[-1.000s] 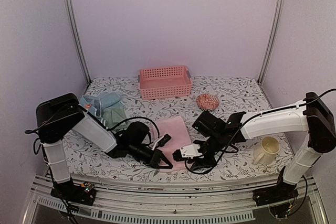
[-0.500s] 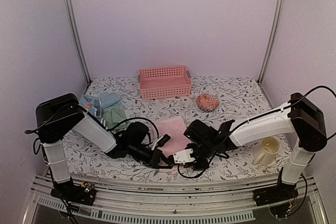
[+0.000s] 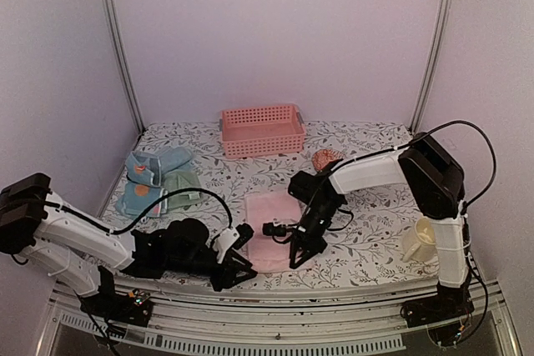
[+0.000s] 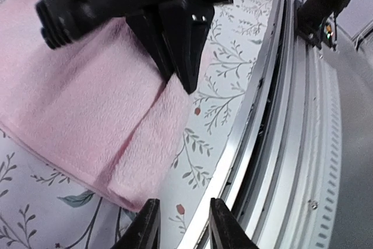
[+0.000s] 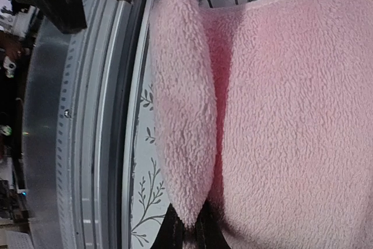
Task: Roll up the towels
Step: Roll the towel at the center of the board.
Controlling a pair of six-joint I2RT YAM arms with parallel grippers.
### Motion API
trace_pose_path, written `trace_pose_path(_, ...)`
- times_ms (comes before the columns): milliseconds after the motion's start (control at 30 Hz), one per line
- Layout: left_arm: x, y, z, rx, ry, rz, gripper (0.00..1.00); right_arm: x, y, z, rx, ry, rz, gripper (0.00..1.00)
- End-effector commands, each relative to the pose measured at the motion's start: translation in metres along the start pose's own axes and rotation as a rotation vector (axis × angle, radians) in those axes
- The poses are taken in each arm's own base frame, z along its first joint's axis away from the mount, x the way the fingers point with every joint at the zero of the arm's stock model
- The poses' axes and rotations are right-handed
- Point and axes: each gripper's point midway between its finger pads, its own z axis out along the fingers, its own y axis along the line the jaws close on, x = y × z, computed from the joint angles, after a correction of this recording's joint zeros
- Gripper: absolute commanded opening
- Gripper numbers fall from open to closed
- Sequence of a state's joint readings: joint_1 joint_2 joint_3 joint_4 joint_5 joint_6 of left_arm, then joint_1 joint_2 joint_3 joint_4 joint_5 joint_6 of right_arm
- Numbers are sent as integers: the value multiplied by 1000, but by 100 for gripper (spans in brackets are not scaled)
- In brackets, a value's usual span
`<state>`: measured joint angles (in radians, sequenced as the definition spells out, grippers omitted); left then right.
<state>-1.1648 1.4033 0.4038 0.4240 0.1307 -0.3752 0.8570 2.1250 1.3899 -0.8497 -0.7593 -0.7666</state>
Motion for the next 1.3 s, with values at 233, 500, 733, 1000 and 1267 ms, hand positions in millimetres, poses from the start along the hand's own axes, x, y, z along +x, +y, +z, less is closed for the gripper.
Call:
trace_pose_path(233,-3,-12,28,-229,51,602,35,25,2,17,-326,20,301,3)
trace_pose_path(500,11,3,74,-287,222,797,36,26,0,16,-311,26,308,4)
trace_pose_path(733,16,18,83,-355,271,784,26,26,1,14,-303,18,302,4)
trace_pose_path(1000,28,2,93,-202,368,642,0,-5,26,-58,-184,-113,147,35)
trace_pose_path(1267,28,-14,95,88,486,156,0,-11,28,-140,296,-275,-13,41)
